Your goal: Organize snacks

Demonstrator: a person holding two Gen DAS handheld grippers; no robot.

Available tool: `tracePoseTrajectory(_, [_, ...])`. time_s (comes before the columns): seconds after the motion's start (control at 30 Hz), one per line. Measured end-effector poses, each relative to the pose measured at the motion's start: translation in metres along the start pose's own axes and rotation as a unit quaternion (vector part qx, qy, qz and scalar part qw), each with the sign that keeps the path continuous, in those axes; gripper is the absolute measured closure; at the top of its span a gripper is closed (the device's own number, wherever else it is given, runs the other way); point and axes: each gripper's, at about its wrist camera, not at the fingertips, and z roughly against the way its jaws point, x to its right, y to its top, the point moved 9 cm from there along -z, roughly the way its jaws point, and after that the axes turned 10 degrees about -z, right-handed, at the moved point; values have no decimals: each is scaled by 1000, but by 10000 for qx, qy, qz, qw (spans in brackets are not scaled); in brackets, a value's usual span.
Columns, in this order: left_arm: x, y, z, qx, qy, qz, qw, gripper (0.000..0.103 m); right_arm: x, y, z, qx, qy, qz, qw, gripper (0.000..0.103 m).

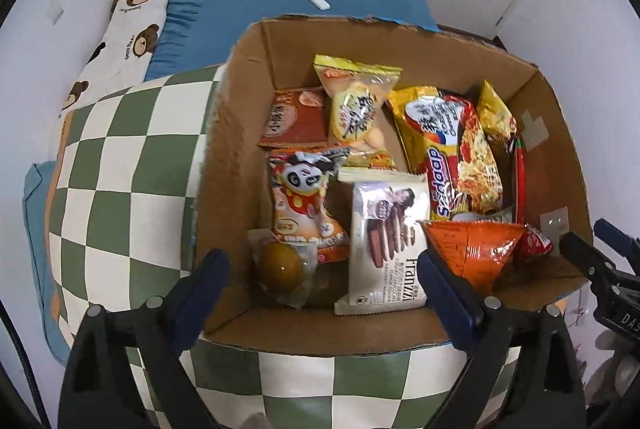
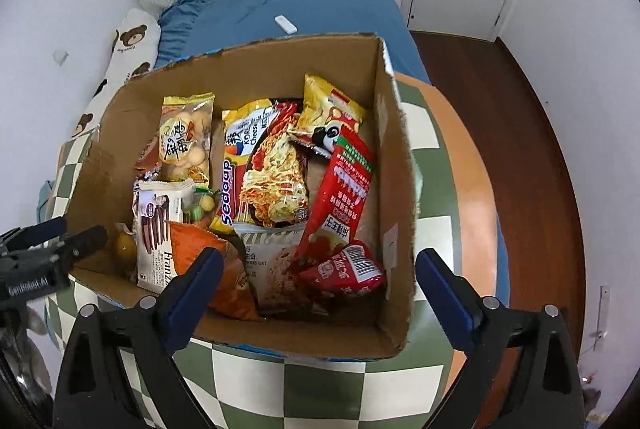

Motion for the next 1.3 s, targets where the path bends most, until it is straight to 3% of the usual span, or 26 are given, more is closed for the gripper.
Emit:
tracePoseTrajectory(0.23, [8, -1, -3, -9, -7, 7, 10000, 7, -5, -1, -2, -1, -88, -7, 10000, 2])
tracePoseTrajectory(0.73, [18, 3, 38, 458, -10, -27, 9989, 7, -7, -2, 35, 342, -1, -31, 9994, 2])
tracePoseTrajectory(1.03, [29, -17, 113, 1305, 45, -61, 9914, 7, -10, -22, 102, 891, 222, 55, 9958, 2])
tracePoseTrajectory(1.3, [38, -60, 184, 1938, 516, -265, 9793, 7, -16, -64, 187, 1517, 481, 199, 9871, 0])
